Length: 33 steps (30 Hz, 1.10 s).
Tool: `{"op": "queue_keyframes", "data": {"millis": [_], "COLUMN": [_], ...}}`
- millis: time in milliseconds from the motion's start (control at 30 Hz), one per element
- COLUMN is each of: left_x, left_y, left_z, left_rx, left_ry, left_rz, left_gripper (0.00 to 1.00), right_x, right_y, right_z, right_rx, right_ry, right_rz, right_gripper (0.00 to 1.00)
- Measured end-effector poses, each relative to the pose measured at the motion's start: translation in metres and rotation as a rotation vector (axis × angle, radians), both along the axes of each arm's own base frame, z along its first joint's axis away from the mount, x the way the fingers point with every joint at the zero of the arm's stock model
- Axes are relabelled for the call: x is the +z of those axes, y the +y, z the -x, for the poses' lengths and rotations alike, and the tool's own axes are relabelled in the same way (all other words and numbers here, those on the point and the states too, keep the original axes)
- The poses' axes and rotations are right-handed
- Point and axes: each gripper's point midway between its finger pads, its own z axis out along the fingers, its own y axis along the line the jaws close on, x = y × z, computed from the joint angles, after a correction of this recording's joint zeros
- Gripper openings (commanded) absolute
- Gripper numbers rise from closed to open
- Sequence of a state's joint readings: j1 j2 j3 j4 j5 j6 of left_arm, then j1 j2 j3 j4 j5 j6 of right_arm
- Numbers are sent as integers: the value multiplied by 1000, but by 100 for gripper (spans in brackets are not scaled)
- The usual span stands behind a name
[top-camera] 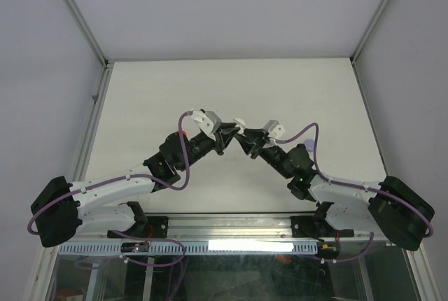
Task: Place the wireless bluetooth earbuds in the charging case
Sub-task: Place the earbud in the charging case.
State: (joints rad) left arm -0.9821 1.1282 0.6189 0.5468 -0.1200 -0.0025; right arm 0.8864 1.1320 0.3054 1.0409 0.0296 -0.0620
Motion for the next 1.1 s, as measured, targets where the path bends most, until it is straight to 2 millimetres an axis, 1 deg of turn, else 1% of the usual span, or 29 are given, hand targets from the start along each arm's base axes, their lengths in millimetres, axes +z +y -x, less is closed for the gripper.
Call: {"op": "queue_keyframes", "data": {"millis": [433, 733, 833, 1100], "left_x": [-4, -13, -17, -13], "left_y": [0, 1, 0, -4], "left_z": [3, 4, 4, 2], "left_rx": [-13, -15, -13, 2], "left_ry": [11, 43, 65, 166], "left_rz": [-18, -37, -44, -22], "left_gripper": [8, 13, 17, 42], "right_x": [-2, -2, -3, -2], "right_y": [0, 0, -1, -2], "right_z": [0, -1, -1, -2], "right_rx": [0, -4, -6, -18], "right_ry": [2, 3, 5, 1], "right_rz": [7, 8, 10, 7], "right_gripper": [12, 12, 12, 12]}}
